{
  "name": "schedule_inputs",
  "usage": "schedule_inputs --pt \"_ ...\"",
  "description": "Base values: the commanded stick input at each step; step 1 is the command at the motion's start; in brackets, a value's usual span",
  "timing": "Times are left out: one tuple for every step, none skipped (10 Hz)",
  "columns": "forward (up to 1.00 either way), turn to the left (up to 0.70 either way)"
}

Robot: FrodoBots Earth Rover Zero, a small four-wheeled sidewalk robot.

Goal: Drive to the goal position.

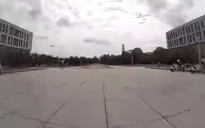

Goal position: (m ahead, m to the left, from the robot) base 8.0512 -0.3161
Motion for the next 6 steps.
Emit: schedule_inputs --pt "0.73 0.0" --pt "0.74 0.0" --pt "0.76 0.0" --pt "0.83 0.0" --pt "0.96 0.0" --pt "1.0 0.0"
